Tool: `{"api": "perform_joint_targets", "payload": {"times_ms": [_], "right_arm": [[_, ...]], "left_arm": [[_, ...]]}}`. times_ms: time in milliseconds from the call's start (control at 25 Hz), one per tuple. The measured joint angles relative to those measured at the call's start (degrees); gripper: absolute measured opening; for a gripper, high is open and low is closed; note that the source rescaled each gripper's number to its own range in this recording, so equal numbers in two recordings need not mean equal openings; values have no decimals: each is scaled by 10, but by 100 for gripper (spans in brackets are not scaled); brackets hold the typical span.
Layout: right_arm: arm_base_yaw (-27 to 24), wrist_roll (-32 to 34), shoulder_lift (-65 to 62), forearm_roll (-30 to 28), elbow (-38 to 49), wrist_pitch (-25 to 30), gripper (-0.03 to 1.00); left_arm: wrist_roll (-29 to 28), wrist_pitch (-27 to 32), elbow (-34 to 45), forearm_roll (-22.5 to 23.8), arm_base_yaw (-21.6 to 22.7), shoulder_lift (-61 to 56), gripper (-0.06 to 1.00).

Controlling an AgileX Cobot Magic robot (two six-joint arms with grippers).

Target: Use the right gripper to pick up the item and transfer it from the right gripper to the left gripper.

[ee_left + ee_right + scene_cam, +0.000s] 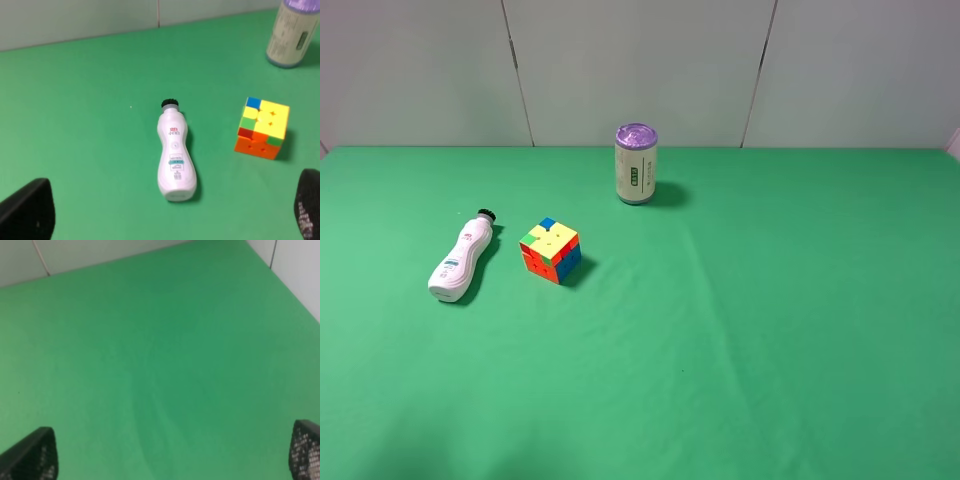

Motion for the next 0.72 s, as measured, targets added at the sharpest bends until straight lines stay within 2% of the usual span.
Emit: {"api": "perform_joint_targets", "payload": {"times_ms": [160, 320, 720], "right_arm": [[0, 0, 0, 0, 0, 0, 100], [0, 0, 0, 0, 0, 0, 100], [0, 0, 0, 0, 0, 0, 100]], "left_arm": [[-21, 79, -4, 0, 0, -42, 98], [-24, 129, -4, 1, 0, -46, 98], [-25, 145, -5, 0, 0, -47, 98]]}}
